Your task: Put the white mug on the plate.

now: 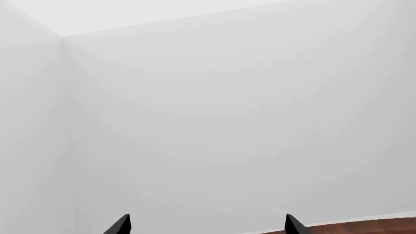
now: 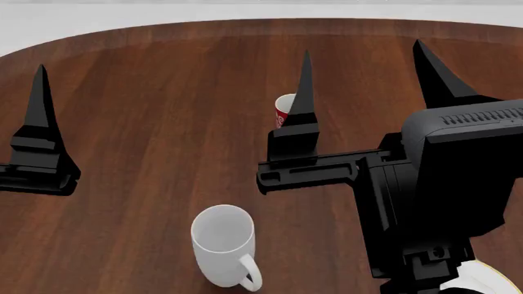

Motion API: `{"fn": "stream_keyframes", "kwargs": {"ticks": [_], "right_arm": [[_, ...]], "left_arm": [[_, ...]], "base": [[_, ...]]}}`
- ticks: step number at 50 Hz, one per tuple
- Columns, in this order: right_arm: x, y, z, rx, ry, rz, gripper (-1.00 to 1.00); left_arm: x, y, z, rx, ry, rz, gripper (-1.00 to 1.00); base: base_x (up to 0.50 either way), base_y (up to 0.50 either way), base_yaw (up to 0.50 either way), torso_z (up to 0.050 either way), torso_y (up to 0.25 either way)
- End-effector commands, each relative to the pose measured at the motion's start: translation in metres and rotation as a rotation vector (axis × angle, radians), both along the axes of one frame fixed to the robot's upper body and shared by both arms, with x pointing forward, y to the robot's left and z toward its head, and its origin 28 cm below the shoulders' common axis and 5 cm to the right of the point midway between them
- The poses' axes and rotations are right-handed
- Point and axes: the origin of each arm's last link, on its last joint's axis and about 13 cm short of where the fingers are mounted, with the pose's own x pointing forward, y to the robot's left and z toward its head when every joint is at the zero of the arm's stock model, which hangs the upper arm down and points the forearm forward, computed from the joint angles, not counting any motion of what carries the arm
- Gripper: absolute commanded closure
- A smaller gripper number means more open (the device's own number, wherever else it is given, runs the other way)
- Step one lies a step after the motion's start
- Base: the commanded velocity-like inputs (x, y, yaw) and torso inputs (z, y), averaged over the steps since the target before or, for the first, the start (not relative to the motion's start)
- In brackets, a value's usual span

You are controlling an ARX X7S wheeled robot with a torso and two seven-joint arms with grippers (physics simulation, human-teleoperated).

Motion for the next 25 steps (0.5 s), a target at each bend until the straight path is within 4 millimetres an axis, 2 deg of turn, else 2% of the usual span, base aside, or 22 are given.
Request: {"fn": "stream_keyframes", "kwargs": {"ticks": [1,13,25], "right_arm": [[-0.0005,-0.0006,-0.0027,-0.002,0.01,0.001,-1.0],[0.001,-0.0006,-0.0045,-0.013,0.019,0.0,-1.0],[-0.0061,-0.0008,0.0017,-0.063,0.047,0.01,-1.0]], "left_arm": [[-0.0004,-0.0007,-0.0004,0.001,0.001,0.001,-1.0],[0.0003,-0.0007,0.0004,0.002,-0.002,0.003,-1.0],[0.0006,0.0003,-0.0014,-0.004,0.0,0.005,-1.0]], "base": [[0.29,0.0,0.0,0.0,0.0],[0.28,0.0,0.0,0.0,0.001],[0.03,0.0,0.0,0.0,0.0]]}}
